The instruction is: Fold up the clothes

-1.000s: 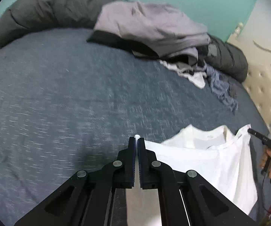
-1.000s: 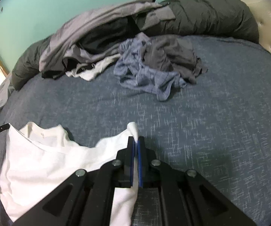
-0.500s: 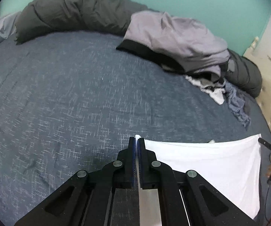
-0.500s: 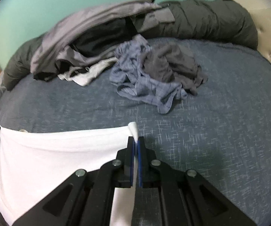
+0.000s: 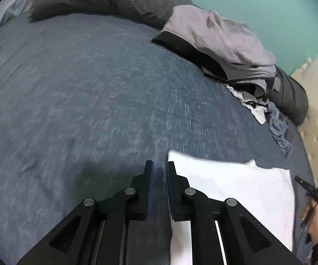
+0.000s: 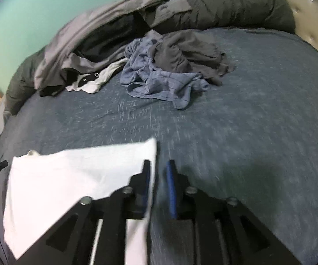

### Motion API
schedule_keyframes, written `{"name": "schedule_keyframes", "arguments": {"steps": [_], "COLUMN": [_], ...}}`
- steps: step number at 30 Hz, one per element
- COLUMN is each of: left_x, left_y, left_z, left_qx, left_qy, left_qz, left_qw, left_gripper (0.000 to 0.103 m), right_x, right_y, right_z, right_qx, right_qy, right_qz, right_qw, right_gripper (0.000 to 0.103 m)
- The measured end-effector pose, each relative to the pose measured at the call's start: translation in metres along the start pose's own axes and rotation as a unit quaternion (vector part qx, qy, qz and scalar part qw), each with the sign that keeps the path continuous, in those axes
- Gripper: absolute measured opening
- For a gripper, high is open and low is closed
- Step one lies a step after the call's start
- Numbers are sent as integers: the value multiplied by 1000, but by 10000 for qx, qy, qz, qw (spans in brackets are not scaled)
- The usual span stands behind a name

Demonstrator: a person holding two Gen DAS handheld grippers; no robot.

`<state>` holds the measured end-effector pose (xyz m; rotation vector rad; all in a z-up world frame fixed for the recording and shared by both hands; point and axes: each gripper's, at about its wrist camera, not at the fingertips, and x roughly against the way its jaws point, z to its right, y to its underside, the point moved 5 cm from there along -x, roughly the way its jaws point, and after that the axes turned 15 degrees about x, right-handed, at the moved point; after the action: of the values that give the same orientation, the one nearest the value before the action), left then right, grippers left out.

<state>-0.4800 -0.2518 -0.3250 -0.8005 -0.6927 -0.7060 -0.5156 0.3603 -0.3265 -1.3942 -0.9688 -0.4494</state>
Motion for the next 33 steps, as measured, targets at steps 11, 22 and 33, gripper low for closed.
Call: {"name": "schedule_keyframes", "arguments": {"steps": [11,22,33], "left_x": [72,104,90], "left_y": [112,187,213], "left_z": [-27,-41,-44], "left_qx": [-357,-739,-894], "left_qy": [360,281,75], "left_qz": [-955,-1384,-1573], "left_qw": [9941,9872,9835], "left_gripper": [31,41,35], "right_x": [91,107,102], "right_y": [137,193,197], "right_z": [-44,-82,-114], "right_qx": [57,521,863], "right_qy": [-1292,-1212,-1096], "right_qz": [-988,-1580,-1608], "right_qw": [9867,9786,9771], "right_gripper": [42,43,5]}}
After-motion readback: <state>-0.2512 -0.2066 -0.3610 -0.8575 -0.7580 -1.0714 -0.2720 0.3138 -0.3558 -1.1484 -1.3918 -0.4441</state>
